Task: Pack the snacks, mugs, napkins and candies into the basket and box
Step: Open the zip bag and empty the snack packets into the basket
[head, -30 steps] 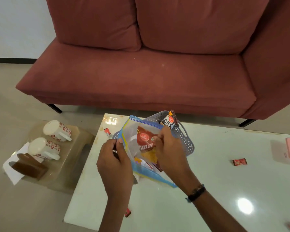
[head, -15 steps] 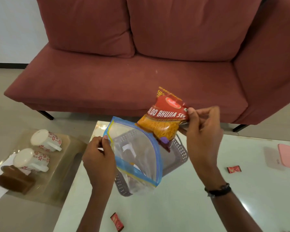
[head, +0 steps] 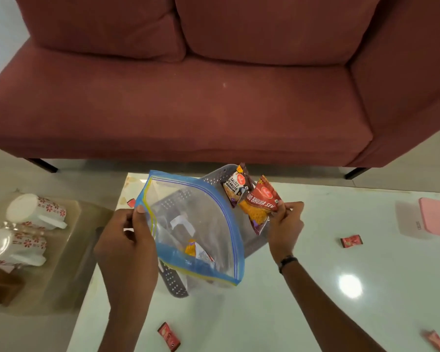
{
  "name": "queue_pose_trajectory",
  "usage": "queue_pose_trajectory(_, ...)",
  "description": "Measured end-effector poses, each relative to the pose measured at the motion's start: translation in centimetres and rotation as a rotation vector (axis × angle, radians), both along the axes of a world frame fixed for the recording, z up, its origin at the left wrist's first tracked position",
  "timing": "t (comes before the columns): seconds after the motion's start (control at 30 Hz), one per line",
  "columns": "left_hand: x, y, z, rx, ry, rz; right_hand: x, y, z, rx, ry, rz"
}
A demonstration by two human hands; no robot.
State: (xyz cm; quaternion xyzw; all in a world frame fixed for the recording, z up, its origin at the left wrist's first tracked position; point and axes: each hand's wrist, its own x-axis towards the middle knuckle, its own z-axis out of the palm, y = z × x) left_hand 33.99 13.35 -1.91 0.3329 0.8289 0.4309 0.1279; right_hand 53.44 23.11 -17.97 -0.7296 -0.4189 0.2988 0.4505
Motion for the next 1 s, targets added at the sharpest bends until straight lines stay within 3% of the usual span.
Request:
queue_pose_trajectory(0.23, -0.3, 0.1, -0.5, -0.019, -0.024, -0.069, -1.0, -0.1, -2.8, -0.089, 0.028, 0.072)
queue_pose_trajectory(0.47, -1.3, -0.9, 0.5, -0.041, -0.067, -0.133, 0.2, -2.0, -3.2, -0.165, -0.083, 0.123)
queue_pose_trajectory(0.6, -1.9, -2.0, 1.1, -0.053, -0.015, -0.141, 0.5, -2.7, -0.8, -0.155, -0.096, 0.133)
queue_pose_trajectory(0.7, -2.1, -3.3, 2.0, -0.045, 0.029, -0.148, -0.1, -3.3, 5.1, -0.039, -0.016, 0.204)
queue_pose_trajectory(0.8, -2.0, -4.8, 2.9, -0.002, 0.058, -0.166, -1.9, -4.8, 15.0, 0.141, 0.054, 0.396)
queue_pose_trajectory(0.9, -1.6, -6.4, 4.0, 0.060, 0.034, -0.163, -4.9, -6.7, 22.9, 0.133, 0.004, 0.807)
queue_pose_trajectory(1.0, -1.1, -7.9, 4.5, 0.097, 0.024, -0.157, -9.4, -7.6, 23.2, -0.089, -0.449, 1.241)
